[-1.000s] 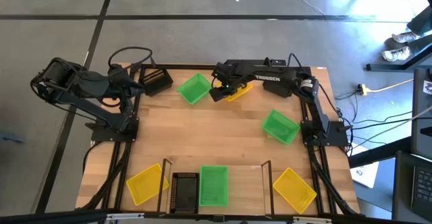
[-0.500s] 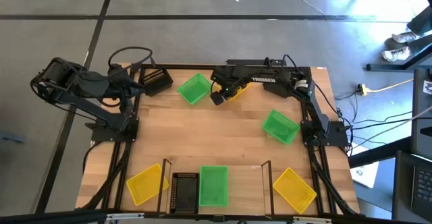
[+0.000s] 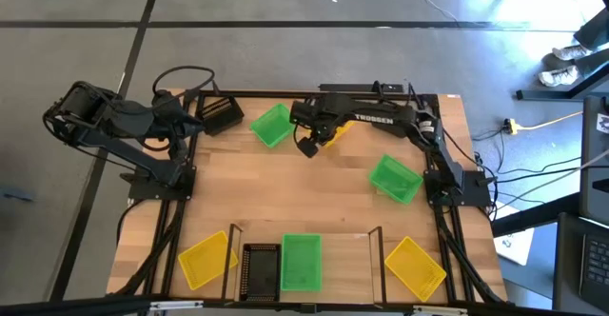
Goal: Stack baskets on shelf by color
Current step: Put the top yellow basket on the shelf
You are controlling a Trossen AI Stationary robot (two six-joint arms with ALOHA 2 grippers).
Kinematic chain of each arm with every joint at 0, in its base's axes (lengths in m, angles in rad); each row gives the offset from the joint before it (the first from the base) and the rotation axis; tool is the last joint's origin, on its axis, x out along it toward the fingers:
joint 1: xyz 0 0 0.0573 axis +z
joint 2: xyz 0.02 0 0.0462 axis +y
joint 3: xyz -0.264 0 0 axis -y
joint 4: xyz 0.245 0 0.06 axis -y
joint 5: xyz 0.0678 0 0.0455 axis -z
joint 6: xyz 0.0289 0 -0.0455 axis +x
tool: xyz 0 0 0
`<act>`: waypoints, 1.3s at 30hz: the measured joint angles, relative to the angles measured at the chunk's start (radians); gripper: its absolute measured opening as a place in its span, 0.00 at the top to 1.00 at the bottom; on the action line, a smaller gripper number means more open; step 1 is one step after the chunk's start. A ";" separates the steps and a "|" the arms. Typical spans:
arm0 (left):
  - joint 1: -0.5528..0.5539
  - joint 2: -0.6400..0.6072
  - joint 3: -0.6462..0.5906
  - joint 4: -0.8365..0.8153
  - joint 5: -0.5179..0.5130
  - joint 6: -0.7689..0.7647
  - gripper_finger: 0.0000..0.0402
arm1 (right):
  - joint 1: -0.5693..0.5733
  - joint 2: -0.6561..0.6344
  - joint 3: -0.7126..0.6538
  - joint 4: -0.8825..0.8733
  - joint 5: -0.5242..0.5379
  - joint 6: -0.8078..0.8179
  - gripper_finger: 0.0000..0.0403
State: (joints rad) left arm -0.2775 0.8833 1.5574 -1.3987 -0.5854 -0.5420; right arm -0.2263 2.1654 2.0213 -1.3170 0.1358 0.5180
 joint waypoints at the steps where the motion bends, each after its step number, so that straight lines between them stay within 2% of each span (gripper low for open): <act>1: 0.000 0.000 0.000 0.000 0.000 0.007 0.82 | 0.019 0.000 0.035 -0.040 0.018 -0.005 1.00; 9: 0.000 0.000 0.000 -0.002 0.000 0.028 0.82 | 0.208 -0.002 0.269 -0.172 0.028 -0.049 1.00; 18: 0.000 0.000 0.000 -0.008 0.000 0.063 0.82 | 0.439 -0.003 0.334 -0.254 0.001 -0.145 1.00; 22: 0.000 0.000 0.000 -0.008 0.000 0.065 0.82 | 0.524 -0.003 0.333 -0.254 -0.108 -0.072 1.00; 29: 0.000 0.000 0.000 -0.008 0.000 0.065 0.82 | 0.644 -0.021 0.334 -0.254 -0.159 0.133 1.00; 33: 0.000 0.000 0.000 -0.008 -0.001 0.064 0.82 | 0.705 -0.033 0.330 -0.255 -0.216 0.198 1.00; 39: 0.000 0.000 0.000 -0.007 -0.001 0.055 0.82 | 0.784 -0.038 0.330 -0.255 -0.221 0.292 1.00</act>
State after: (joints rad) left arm -0.2771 0.8831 1.5578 -1.4055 -0.5861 -0.4871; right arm 0.5581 2.1277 2.3512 -1.5722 -0.0857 0.8097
